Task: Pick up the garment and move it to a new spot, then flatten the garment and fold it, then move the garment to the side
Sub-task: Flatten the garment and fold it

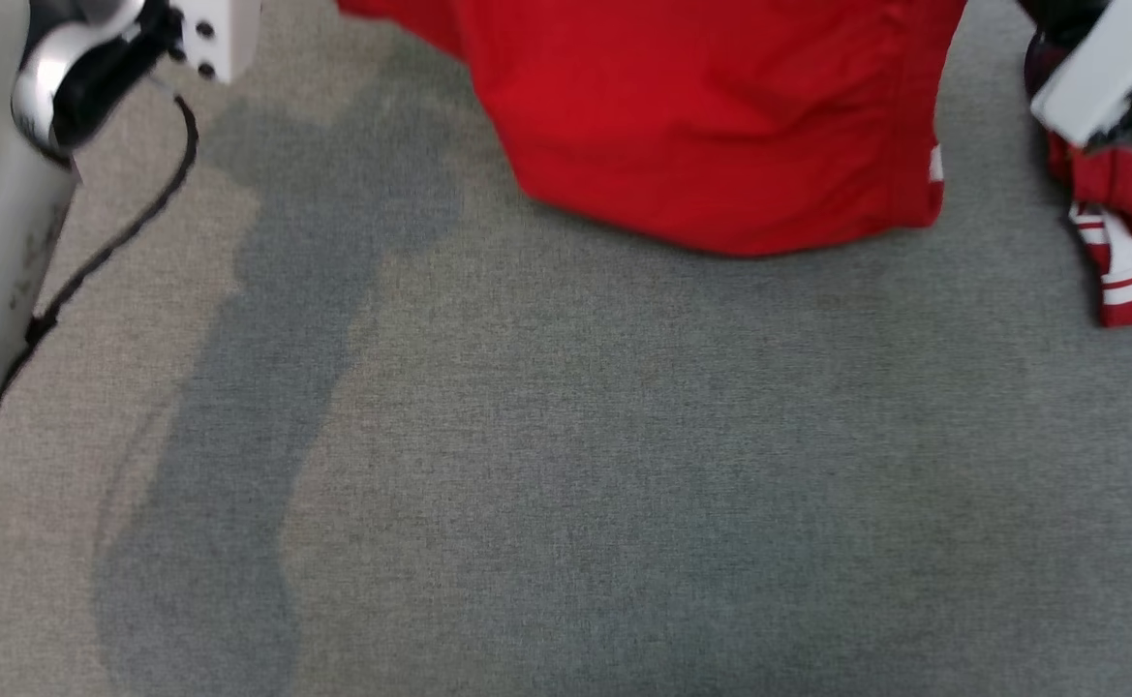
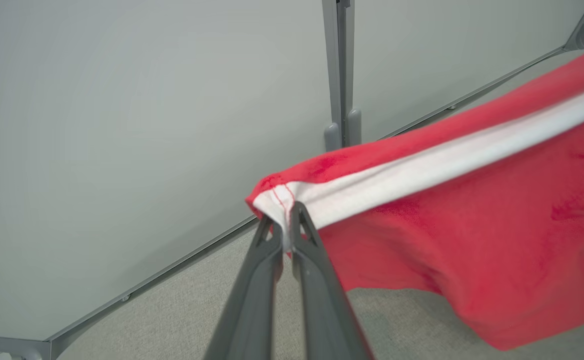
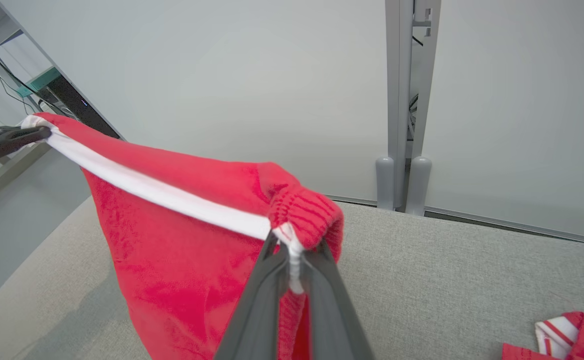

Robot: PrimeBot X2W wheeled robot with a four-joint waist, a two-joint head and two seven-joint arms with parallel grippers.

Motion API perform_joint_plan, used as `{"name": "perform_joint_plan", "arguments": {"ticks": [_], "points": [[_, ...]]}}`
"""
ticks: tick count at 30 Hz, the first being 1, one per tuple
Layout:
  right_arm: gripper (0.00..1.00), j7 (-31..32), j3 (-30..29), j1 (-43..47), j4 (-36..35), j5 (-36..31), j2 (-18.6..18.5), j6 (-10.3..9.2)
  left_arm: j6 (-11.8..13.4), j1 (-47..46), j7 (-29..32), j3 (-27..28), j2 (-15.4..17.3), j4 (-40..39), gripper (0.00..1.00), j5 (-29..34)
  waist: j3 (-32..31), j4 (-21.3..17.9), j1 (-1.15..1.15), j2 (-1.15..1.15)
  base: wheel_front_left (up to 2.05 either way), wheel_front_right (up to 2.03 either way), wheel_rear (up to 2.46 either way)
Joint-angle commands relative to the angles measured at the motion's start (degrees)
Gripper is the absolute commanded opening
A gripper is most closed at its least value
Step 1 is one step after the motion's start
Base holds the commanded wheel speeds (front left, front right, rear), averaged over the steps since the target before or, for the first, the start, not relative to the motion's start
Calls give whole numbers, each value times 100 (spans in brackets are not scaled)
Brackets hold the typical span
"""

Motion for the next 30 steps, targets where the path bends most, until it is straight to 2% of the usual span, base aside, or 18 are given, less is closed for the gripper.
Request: {"name": "perform_joint_plan", "arguments": {"ticks": [1,7,15,19,23,27,30], "points": [[0,15,15,-73,53,-12,-36,3,3,-132,-55,-34,78,29,0,12,138,41,0,0,0,0,0],[0,-374,216,-1427,721,72,-129,2,4,-1357,-785,-802,147,911,0,-175,263,80,0,0,0,0,0],[0,-1180,588,-2621,1358,186,-125,1,5,-2401,-1705,-1141,-65,1941,0,-557,194,82,0,0,0,0,0],[0,-1401,876,-2717,1593,345,-103,2,4,-2562,-1828,-1347,-151,2254,0,-783,138,95,0,0,0,0,0],[0,-1433,1291,-2476,1708,557,-181,2,4,-2388,-1645,-1657,-194,2434,0,-1078,130,121,0,0,0,0,0],[0,-1544,1695,-2050,1717,793,-265,2,4,-1958,-1465,-2023,-142,2369,0,-1484,22,130,0,0,0,0,0],[0,-1583,2047,-1587,1607,994,-360,2,4,-1493,-1231,-2383,22,2152,0,-1802,-136,114,0,0,0,0,0]]}}
